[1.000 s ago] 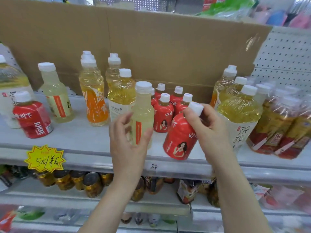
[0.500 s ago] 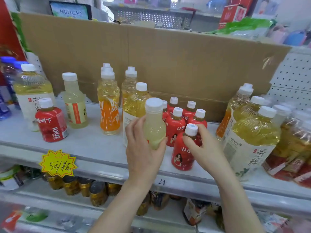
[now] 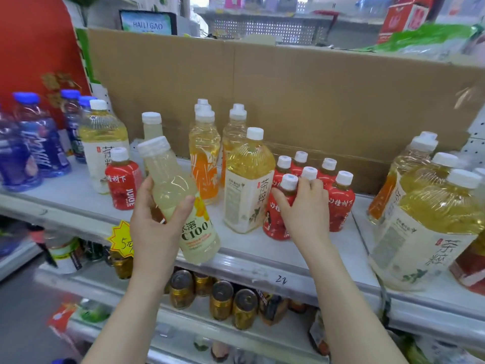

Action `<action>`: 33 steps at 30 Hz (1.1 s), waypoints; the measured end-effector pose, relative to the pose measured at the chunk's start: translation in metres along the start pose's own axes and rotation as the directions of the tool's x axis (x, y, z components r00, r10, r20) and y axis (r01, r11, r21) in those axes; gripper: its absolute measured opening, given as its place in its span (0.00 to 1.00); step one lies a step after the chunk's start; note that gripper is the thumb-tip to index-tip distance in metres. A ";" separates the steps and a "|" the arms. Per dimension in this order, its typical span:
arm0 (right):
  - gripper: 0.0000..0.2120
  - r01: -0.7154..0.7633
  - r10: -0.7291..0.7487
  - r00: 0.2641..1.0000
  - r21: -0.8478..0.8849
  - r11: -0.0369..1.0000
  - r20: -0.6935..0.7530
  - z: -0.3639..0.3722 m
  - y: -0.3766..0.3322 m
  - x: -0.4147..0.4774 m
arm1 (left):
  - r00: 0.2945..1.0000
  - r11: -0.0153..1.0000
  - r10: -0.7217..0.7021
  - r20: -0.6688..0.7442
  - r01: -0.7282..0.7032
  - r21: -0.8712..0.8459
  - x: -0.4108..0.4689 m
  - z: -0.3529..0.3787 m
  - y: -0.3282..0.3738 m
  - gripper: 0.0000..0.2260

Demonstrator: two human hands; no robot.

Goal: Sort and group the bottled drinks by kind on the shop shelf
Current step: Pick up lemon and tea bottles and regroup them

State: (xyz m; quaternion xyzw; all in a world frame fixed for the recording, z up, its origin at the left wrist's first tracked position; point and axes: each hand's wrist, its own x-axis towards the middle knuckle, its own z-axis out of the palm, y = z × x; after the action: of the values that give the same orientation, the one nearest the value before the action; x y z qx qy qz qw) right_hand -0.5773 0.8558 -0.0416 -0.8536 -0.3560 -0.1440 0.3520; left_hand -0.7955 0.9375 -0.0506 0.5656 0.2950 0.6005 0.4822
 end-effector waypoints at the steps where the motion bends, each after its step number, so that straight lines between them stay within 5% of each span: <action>1: 0.27 0.013 -0.013 1.000 -0.013 1.000 -0.016 -0.003 -0.002 -0.001 | 1.000 1.000 0.006 0.007 -0.006 -0.002 -0.001 -0.003 0.001 0.28; 4: 0.35 0.163 -0.159 0.986 0.118 0.979 -0.048 -0.023 -0.026 0.002 | 0.999 1.000 0.016 0.029 -0.016 0.006 -0.002 -0.010 0.004 0.27; 7: 0.43 0.233 -0.275 0.945 0.227 0.946 0.176 -0.028 -0.057 0.017 | 0.999 1.000 0.012 0.042 -0.012 0.010 -0.003 -0.014 0.004 0.28; 10: 0.43 0.222 -0.258 0.923 0.152 0.963 0.287 -0.018 -0.074 0.031 | 0.999 1.000 0.012 0.051 -0.013 0.012 -0.004 -0.019 0.003 0.29; 16: 0.45 0.194 -0.196 0.980 -0.091 0.977 -0.015 0.006 -0.099 0.015 | 0.998 1.000 0.000 0.069 -0.001 0.021 -0.004 -0.032 -0.001 0.27; 19: 0.44 0.120 -0.130 0.991 0.198 0.973 0.038 0.005 -0.092 0.010 | 0.995 0.999 -0.030 0.097 0.031 -0.013 -0.003 -0.039 -0.002 0.26; 22: 0.42 -0.023 -0.090 0.979 0.530 0.848 0.185 0.005 -0.072 -0.002 | 0.987 0.991 -0.095 0.128 0.106 -0.083 -0.001 -0.044 -0.003 0.24; 26: 0.51 0.034 -0.154 0.972 0.543 0.839 0.177 0.022 -0.067 -0.024 | 0.961 0.938 -0.217 0.169 0.254 -0.235 0.001 -0.044 -0.012 0.26; 33: 0.47 -0.124 -0.030 0.975 0.649 0.750 0.220 0.026 -0.075 -0.012 | 0.934 0.869 -0.258 0.249 0.336 -0.363 0.002 -0.043 -0.025 0.28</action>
State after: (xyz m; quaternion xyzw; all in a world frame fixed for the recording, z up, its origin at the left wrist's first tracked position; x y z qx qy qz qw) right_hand -0.6393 0.9057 -0.0283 -0.6938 -0.3982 0.0936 0.5927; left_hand -0.8302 0.9565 -0.0802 0.4578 0.2018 0.5088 0.7005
